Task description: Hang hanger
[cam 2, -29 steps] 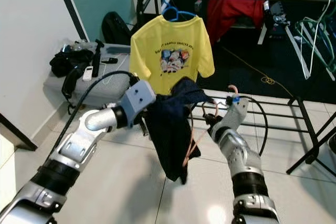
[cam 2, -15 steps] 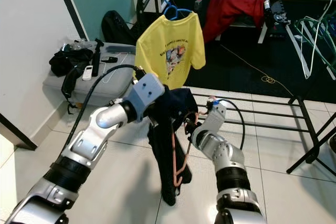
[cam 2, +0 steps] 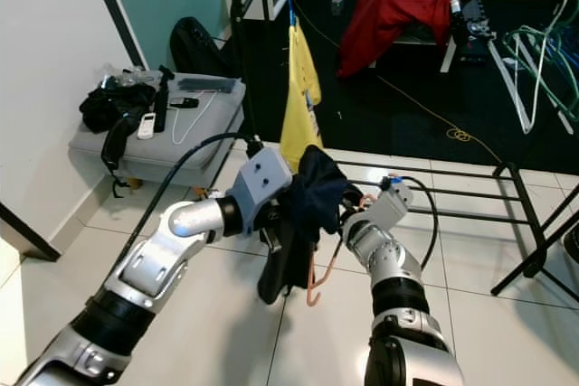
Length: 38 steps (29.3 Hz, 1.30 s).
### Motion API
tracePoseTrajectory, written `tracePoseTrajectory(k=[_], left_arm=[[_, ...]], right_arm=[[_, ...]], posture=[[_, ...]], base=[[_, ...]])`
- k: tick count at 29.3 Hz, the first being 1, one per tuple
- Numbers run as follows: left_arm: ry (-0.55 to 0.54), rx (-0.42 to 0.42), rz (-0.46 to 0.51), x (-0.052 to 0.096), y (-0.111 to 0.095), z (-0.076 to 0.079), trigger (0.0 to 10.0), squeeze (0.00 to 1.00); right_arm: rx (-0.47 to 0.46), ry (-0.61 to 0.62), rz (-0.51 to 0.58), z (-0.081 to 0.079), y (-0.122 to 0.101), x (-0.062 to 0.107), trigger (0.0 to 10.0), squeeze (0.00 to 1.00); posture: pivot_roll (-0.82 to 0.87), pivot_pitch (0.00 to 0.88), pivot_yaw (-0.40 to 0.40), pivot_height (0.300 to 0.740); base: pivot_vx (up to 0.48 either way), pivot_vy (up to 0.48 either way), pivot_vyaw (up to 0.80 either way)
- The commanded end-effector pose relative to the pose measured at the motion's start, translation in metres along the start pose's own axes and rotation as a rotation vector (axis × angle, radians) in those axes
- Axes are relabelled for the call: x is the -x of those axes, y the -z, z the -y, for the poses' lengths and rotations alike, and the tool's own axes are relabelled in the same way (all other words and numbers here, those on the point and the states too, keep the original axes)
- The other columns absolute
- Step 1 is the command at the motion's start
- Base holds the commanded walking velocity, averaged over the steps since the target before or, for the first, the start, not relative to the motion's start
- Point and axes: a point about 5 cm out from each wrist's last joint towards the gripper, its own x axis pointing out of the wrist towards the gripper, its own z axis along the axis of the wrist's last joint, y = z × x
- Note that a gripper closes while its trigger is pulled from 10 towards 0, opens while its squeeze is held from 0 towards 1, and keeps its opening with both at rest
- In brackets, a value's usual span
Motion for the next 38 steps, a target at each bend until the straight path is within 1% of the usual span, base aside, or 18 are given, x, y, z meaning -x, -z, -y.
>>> tracePoseTrajectory(k=[1, 2, 5, 7, 8, 9, 10, 11, 18, 22, 26, 28, 32, 34, 35, 36, 37, 38], left_arm=[[0.079, -0.058, 0.036, 0.002, -0.011, 0.009, 10.0, 0.0], [0.097, -0.072, 0.008, 0.003, -0.007, 0.013, 10.0, 0.0], [0.097, -0.072, 0.008, 0.003, -0.007, 0.013, 10.0, 0.0], [0.035, -0.08, -0.044, 0.003, -0.001, 0.009, 10.0, 0.0], [0.035, -0.08, -0.044, 0.003, -0.001, 0.009, 10.0, 0.0], [-0.027, -0.077, -0.064, 0.003, 0.002, 0.003, 10.0, 0.0], [-0.027, -0.077, -0.064, 0.003, 0.002, 0.003, 10.0, 0.0], [-0.079, -0.067, -0.078, 0.002, 0.004, -0.002, 10.0, 0.0], [-0.15, -0.048, -0.082, 0.003, 0.005, -0.009, 10.0, 0.0], [-0.291, -0.015, -0.073, 0.005, 0.003, -0.03, 10.0, 0.0], [-0.31, -0.008, -0.07, 0.006, 0.003, -0.034, 10.0, 0.0], [-0.346, -0.012, -0.071, 0.006, 0.001, -0.041, 10.0, 0.0], [-0.363, -0.012, -0.073, 0.006, 0.001, -0.044, 10.0, 0.0], [-0.395, 0.028, -0.059, 0.007, -0.003, -0.052, 10.0, 0.0], [-0.395, 0.028, -0.059, 0.007, -0.003, -0.052, 10.0, 0.0], [-0.383, 0.047, -0.044, 0.007, -0.005, -0.053, 10.0, 0.0], [-0.383, 0.047, -0.044, 0.007, -0.005, -0.053, 10.0, 0.0], [-0.351, 0.059, -0.025, 0.006, -0.008, -0.051, 10.0, 0.0]], right_arm=[[0.012, 0.032, 0.038, 0.007, -0.013, 0.001, 10.0, 0.0], [0.126, -0.049, 0.025, -0.004, -0.015, 0.002, 10.0, 0.0], [0.126, -0.049, 0.025, -0.004, -0.015, 0.002, 10.0, 0.0], [0.351, -0.145, 0.016, -0.019, -0.014, 0.004, 10.0, 0.0], [0.351, -0.145, 0.016, -0.019, -0.014, 0.004, 10.0, 0.0], [0.471, -0.179, 0.031, -0.025, -0.013, 0.007, 10.0, 0.0], [0.471, -0.179, 0.031, -0.025, -0.013, 0.007, 10.0, 0.0], [0.553, -0.207, 0.033, -0.03, -0.01, 0.009, 10.0, 0.0], [0.568, -0.276, -0.015, -0.039, 0.0, 0.013, 10.0, 0.0], [0.639, -0.44, -0.18, -0.047, 0.024, 0.024, 10.0, 0.0], [0.68, -0.504, -0.238, -0.048, 0.033, 0.03, 10.0, 0.0], [0.762, -0.653, -0.392, -0.046, 0.053, 0.045, 10.0, 0.0], [0.772, -0.682, -0.426, -0.044, 0.057, 0.049, 10.0, 0.0], [0.619, -0.526, -0.392, -0.032, 0.052, 0.035, 10.0, 0.0], [0.619, -0.526, -0.392, -0.032, 0.052, 0.035, 10.0, 0.0], [0.479, -0.429, -0.37, -0.023, 0.047, 0.026, 10.0, 0.0], [0.479, -0.429, -0.37, -0.023, 0.047, 0.026, 10.0, 0.0], [0.357, -0.39, -0.376, -0.015, 0.046, 0.022, 10.0, 0.0]], posture=[[-0.06, 0.11, 0.03, 0.74], [-0.06, 0.111, 0.032, 0.74], [-0.06, 0.111, 0.032, 0.74], [-0.06, 0.108, 0.031, 0.74], [-0.06, 0.108, 0.031, 0.74], [-0.06, 0.108, 0.03, 0.74], [-0.06, 0.108, 0.03, 0.74], [-0.06, 0.108, 0.03, 0.74], [-0.06, 0.102, 0.03, 0.74], [-0.06, 0.093, 0.028, 0.74], [-0.06, 0.091, 0.027, 0.74], [-0.06, 0.094, 0.023, 0.74], [-0.06, 0.094, 0.023, 0.74], [-0.07, 0.099, 0.023, 0.74], [-0.07, 0.099, 0.023, 0.74], [-0.07, 0.104, 0.025, 0.74], [-0.07, 0.104, 0.025, 0.74], [-0.06, 0.108, 0.023, 0.74]], base=[[0.0, 0.0, 0.0], [0.0, 0.0, 0.0], [0.0, 0.0, 0.0], [0.0, 0.0, 0.0], [0.0, 0.0, 0.0], [0.0, 0.0, 0.0], [0.0, 0.0, 0.0], [0.0, 0.0, 0.0], [0.0, 0.0, 0.0], [0.0, 0.0, 0.0], [0.0, 0.0, 0.0], [0.0, 0.0, 0.0], [0.0, 0.0, 0.0], [0.0, 0.0, 0.0], [0.0, 0.0, 0.0], [0.0, 0.0, 0.0], [0.0, 0.0, 0.0], [0.0, 0.0, 0.0]])
